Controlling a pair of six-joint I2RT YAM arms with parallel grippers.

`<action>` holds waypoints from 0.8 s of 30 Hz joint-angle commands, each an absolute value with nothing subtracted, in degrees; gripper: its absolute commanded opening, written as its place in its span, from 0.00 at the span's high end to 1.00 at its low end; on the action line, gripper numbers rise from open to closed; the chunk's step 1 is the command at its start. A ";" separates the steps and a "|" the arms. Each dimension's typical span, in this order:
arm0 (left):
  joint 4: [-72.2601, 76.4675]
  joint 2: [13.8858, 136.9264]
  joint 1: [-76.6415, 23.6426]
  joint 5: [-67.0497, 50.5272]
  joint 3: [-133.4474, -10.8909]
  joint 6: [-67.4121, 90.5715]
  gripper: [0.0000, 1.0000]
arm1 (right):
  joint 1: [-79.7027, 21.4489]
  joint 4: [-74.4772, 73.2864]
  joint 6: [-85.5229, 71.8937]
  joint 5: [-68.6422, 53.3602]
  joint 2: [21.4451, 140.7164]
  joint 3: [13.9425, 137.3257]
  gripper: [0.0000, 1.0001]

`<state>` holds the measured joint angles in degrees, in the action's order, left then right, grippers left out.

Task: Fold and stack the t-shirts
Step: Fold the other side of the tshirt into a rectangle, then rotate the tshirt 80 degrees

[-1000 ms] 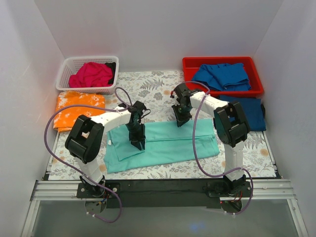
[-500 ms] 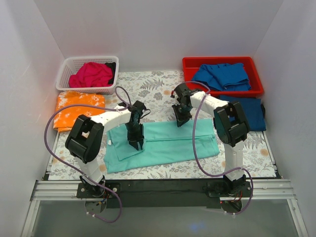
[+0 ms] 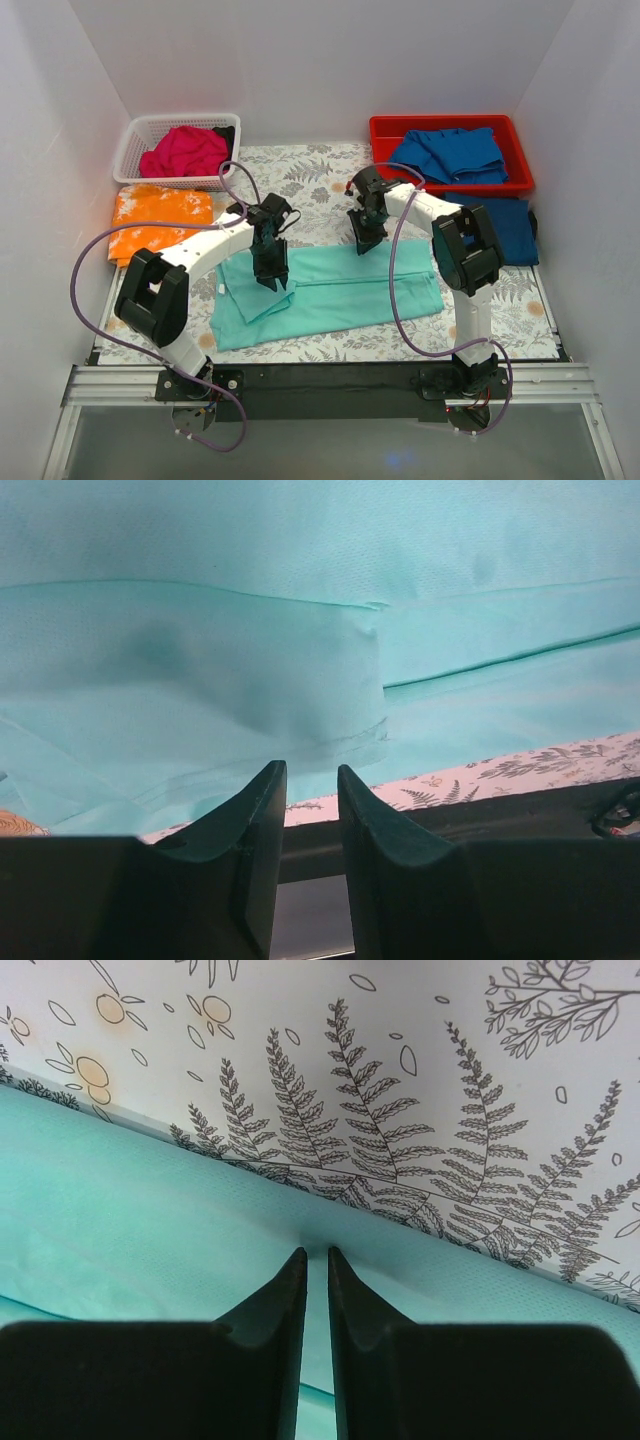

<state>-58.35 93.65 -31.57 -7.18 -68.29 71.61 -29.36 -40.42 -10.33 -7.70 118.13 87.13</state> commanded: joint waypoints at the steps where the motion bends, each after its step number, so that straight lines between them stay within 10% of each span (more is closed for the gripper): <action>1: -59.68 90.88 -31.64 -6.15 -67.15 71.90 0.74 | -29.27 -40.17 -10.90 -8.17 118.30 89.56 0.81; 24: -56.35 92.01 -19.08 0.36 -58.10 78.93 0.70 | -29.27 -40.43 -11.16 -7.74 117.51 90.70 0.81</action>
